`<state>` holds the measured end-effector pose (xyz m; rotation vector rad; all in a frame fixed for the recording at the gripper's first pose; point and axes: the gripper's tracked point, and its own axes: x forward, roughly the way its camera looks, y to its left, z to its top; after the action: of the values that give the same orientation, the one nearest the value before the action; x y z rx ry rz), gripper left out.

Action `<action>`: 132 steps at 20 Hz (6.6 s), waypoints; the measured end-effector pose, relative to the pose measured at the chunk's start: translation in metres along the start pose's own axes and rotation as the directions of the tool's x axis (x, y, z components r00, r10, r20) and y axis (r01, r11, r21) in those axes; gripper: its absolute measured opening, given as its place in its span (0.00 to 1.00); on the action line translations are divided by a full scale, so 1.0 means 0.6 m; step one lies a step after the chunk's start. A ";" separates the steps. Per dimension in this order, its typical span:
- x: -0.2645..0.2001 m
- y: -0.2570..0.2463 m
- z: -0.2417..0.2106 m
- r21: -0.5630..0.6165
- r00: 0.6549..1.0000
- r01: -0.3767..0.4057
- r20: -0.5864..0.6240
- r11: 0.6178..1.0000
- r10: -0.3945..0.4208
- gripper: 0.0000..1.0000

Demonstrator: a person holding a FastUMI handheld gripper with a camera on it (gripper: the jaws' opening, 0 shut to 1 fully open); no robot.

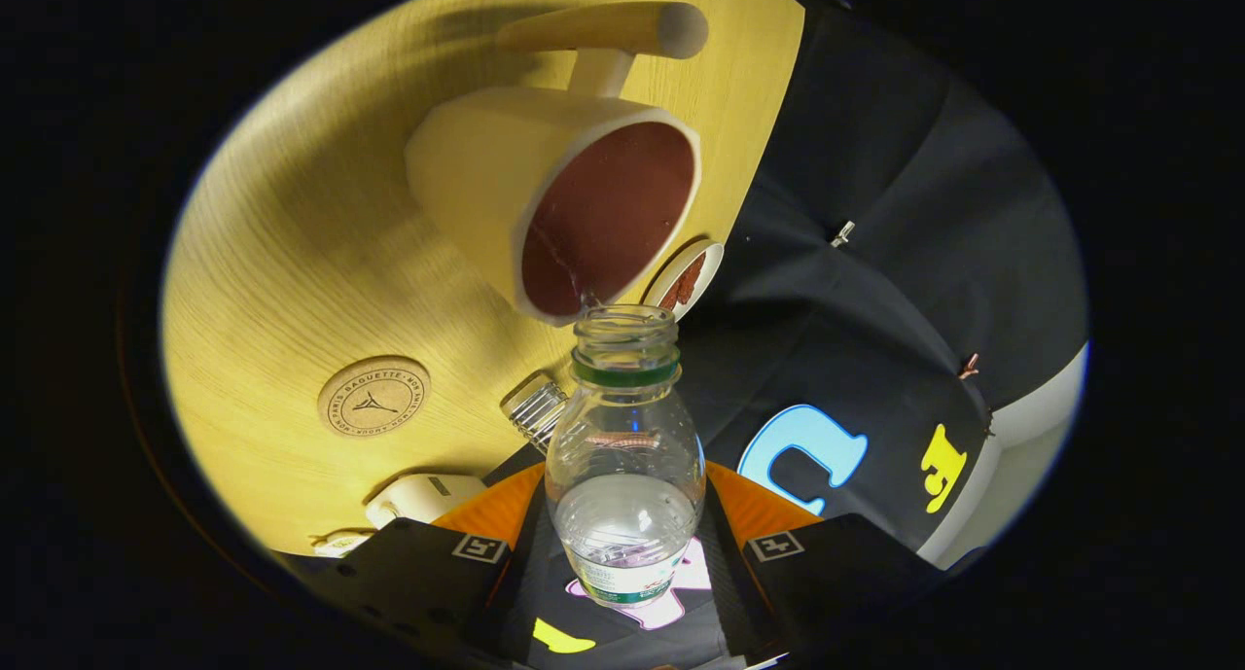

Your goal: Take the bottle from table, then pour the juice into the cup, finally place the bottle on the coaster

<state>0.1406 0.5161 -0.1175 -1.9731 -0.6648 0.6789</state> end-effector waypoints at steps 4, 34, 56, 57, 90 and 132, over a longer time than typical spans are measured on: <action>-0.004 -0.004 0.002 -0.038 1.000 0.012 0.011 0.999 -0.012 0.74; -0.071 -0.025 -0.057 0.473 0.982 -0.028 -0.150 0.881 0.112 0.75; -0.100 0.016 -0.149 0.980 0.988 0.042 -0.012 -0.193 0.153 0.75; -0.091 0.018 -0.148 0.972 0.991 0.039 -0.008 -0.231 0.135 0.75; 0.046 0.154 -0.158 0.784 0.995 0.020 -0.079 -0.621 -0.068 0.81; -0.481 -0.069 -0.265 0.714 0.853 0.479 -0.516 -0.511 0.078 0.97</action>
<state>0.0400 0.2434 0.0434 0.0497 0.0195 0.2504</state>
